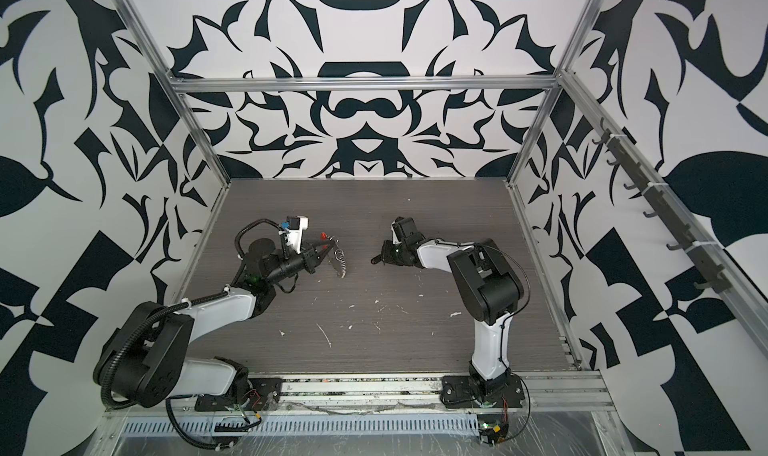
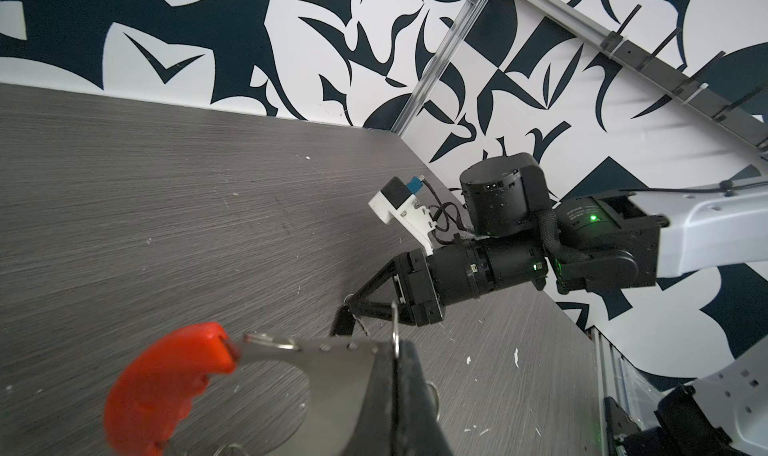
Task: Put the keys on the keyring
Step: 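Close the right gripper on the key's ring and lift the key, then carry the key with the right gripper toward the plate held by the left gripper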
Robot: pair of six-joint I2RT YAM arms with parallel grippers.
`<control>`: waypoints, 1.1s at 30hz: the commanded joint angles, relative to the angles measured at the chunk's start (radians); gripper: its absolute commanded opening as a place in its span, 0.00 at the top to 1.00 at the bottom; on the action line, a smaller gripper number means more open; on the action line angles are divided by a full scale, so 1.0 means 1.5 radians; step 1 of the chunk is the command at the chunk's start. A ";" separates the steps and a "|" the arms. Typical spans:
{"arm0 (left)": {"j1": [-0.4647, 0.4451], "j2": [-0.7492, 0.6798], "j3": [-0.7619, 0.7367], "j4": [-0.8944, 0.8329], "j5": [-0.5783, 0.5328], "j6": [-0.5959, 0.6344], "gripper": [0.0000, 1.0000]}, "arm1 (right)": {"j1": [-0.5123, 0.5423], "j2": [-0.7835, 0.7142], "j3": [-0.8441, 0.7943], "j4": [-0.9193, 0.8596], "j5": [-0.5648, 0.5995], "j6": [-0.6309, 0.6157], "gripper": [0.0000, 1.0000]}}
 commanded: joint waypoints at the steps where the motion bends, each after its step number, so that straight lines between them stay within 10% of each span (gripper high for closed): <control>1: 0.001 0.009 0.011 -0.013 0.004 -0.008 1.00 | 0.004 -0.016 -0.001 0.005 -0.001 0.009 0.80; 14: 0.002 0.010 0.012 -0.014 0.004 -0.008 1.00 | 0.008 -0.012 0.012 0.004 0.008 0.001 1.00; 33: 0.001 0.013 0.011 -0.020 -0.021 -0.001 1.00 | 0.042 -0.162 0.033 -0.026 0.082 -0.201 1.00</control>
